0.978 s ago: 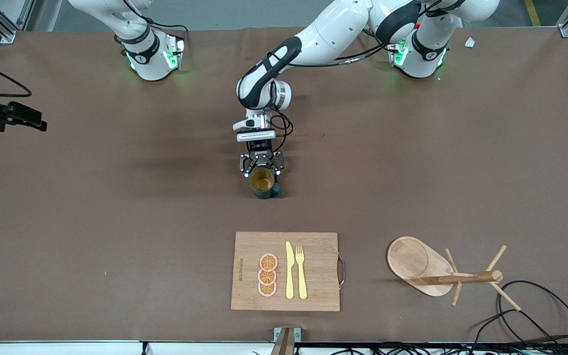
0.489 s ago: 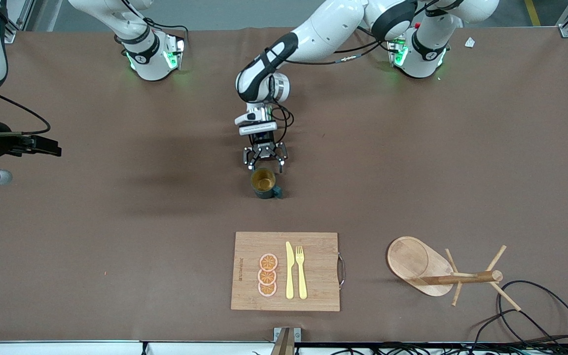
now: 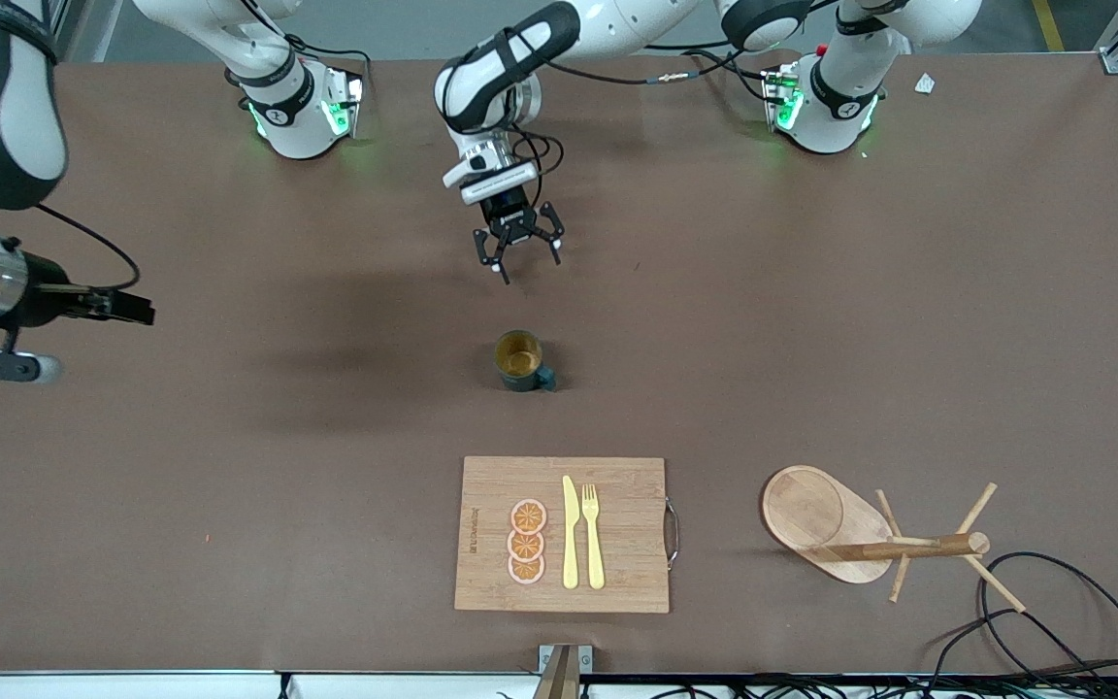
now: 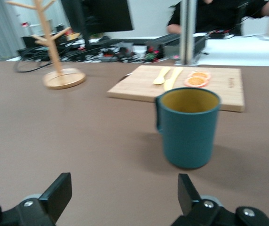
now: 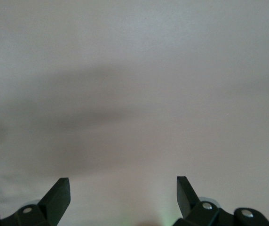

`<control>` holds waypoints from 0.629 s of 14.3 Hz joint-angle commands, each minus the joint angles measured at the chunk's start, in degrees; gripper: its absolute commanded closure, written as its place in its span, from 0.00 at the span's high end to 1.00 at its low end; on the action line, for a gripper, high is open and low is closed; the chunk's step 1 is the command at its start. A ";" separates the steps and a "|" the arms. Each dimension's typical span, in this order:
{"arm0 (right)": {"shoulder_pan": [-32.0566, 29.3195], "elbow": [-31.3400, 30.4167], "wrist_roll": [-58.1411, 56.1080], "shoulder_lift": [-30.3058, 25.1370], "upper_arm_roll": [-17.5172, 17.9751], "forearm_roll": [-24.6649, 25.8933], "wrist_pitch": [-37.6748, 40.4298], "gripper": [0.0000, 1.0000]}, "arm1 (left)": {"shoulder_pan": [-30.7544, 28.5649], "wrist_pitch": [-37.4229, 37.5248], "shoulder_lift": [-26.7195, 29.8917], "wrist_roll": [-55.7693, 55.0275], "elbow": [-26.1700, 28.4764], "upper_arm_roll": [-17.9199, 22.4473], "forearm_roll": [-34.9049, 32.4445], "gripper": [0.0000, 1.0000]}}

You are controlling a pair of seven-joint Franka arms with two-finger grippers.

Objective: Transfer cup from left to right arm and place
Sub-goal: 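Raise the left gripper away while the right gripper reaches the mug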

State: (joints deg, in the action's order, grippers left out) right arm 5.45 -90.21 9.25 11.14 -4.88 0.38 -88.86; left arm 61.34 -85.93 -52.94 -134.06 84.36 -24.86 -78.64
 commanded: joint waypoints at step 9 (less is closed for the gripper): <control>11.77 -2.60 32.64 3.36 -0.04 -6.35 -6.67 1.00 | -7.45 -0.21 31.65 14.25 13.64 -1.42 26.15 0.98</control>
State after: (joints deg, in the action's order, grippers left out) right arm 15.45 -91.09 36.52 14.92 -4.51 -4.60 -93.62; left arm 56.33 -84.69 -27.31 -122.98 94.50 -26.03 -56.29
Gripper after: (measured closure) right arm 0.000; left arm 0.013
